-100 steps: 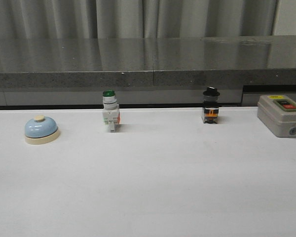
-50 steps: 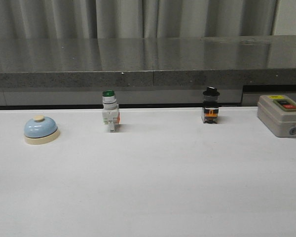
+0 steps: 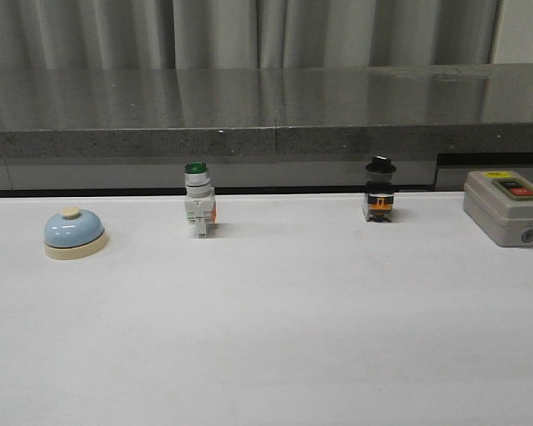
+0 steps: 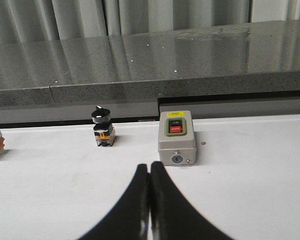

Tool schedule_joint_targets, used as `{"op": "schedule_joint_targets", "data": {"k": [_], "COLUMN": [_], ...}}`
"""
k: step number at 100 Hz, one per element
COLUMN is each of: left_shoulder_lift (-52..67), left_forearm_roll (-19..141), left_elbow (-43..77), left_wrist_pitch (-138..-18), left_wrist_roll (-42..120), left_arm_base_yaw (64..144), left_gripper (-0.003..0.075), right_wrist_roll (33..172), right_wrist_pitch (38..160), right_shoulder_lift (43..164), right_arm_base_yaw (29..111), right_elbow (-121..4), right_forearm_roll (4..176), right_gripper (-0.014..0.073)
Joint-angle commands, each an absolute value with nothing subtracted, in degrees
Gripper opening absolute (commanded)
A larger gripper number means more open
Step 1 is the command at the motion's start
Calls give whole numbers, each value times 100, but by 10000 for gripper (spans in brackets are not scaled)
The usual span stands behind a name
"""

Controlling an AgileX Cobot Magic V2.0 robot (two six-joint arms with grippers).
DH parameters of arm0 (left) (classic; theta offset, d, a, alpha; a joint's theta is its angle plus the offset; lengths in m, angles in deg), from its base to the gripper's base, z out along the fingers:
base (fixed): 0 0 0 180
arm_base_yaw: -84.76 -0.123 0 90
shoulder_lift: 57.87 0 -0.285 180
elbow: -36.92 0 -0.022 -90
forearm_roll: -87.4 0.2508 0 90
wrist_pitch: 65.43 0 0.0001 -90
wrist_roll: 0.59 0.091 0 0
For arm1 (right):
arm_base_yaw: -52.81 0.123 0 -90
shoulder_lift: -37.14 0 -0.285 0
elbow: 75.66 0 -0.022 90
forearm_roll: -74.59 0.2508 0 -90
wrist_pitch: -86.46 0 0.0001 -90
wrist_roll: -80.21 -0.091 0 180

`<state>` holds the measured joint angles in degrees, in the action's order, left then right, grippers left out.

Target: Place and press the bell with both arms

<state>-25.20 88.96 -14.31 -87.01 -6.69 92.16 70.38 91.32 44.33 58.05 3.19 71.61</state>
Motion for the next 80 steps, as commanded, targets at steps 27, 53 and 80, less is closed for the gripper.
{"op": "schedule_joint_targets", "data": {"k": [27, 53, 80], "left_shoulder_lift": [-391, 470, 662], "left_forearm_roll": [8851, 8851, 8851], "left_elbow": [746, 1048, 1048], "left_wrist_pitch": [-10141, -10464, -10474], "left_wrist_roll": [-725, -666, -626], "left_arm_base_yaw": [9213, 9213, 9213], "left_gripper": [-21, -21, -1], "right_wrist_roll": [7103, 7103, 7103], "right_wrist_pitch": [8677, 8677, 8677], "right_shoulder_lift": [4314, 4314, 4314], "right_arm_base_yaw": [5784, 5784, 5784], "right_elbow": [201, 201, 201], "right_forearm_roll": [7168, 7168, 7168], "right_gripper": [-64, -64, -64]}}
